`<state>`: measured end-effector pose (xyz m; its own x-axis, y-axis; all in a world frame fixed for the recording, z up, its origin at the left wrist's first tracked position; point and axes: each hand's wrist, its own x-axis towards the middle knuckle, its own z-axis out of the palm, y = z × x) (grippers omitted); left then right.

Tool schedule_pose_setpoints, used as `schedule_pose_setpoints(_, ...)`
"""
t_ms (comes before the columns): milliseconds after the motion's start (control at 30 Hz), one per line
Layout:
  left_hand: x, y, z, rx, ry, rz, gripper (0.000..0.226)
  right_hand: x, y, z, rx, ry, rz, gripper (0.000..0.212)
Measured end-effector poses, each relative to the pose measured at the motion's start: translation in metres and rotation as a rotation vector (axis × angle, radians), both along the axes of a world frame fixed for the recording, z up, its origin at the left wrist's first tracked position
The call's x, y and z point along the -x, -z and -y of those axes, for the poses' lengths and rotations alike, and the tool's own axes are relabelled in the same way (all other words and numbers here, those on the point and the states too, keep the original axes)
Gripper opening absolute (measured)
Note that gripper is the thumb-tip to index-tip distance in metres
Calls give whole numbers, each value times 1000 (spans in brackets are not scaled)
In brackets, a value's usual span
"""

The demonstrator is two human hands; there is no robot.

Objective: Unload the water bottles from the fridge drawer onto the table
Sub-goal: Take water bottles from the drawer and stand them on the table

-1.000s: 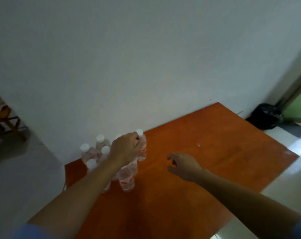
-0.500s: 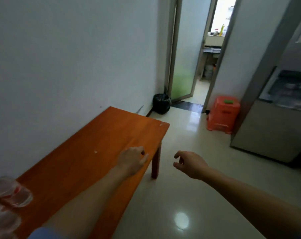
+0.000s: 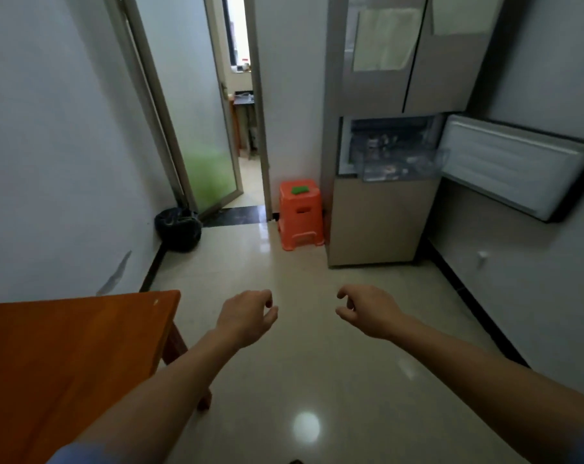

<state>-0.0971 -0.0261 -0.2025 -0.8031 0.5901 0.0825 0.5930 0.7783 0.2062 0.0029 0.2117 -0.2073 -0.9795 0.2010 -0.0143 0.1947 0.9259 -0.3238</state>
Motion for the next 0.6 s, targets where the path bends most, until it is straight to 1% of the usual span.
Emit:
schedule_pose_setpoints(133,75,4,-71,32,106,-34,24,46,-6,-62,-7,125,13,39)
schedule_pose_setpoints(300,158,-16,-167,42,250,-59,22,87,-24,-137,17,281,-24,38)
schedule_pose_setpoints(467,201,-9,-261,60,411,15,22,103,-16,-217,20,398,-9,38)
schedule_pose_setpoints(600,230,3,-339,92,479,43,24,128,1,-293,8,459,7,38)
